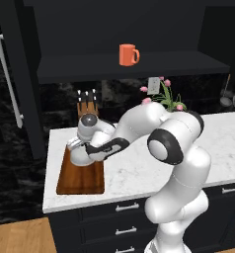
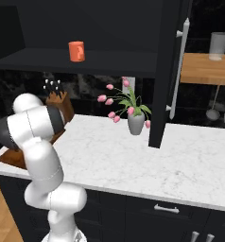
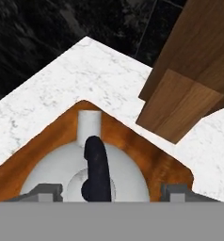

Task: Pick the kettle from the counter and place it on the tray. Then pick the mug from the cabinet and place it on the tray. Then close the cabinet doors.

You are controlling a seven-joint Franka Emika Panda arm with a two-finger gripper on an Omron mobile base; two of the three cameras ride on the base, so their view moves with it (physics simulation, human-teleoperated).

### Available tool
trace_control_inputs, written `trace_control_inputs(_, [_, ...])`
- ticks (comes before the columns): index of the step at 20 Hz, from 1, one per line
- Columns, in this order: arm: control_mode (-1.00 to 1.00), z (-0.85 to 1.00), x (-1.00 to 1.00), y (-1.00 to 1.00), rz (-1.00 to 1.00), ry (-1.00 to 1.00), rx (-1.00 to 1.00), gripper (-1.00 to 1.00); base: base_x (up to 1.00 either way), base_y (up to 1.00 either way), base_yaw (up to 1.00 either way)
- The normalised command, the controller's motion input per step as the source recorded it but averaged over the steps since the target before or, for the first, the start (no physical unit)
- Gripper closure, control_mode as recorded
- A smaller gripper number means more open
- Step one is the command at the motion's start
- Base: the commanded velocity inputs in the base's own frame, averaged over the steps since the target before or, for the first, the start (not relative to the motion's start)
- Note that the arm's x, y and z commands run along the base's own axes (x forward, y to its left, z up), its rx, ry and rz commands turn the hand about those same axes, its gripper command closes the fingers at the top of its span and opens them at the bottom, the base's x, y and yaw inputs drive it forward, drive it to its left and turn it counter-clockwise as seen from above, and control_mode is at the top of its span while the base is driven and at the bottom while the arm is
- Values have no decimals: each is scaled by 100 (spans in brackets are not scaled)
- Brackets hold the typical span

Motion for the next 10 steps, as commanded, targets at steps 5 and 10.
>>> trace_control_inputs(5, [-100, 23, -22, -17, 0, -3, 0, -100, 0, 0, 0])
trace_control_inputs(10, [-100, 42, -38, -8, 0, 0, 3, -100, 0, 0, 0])
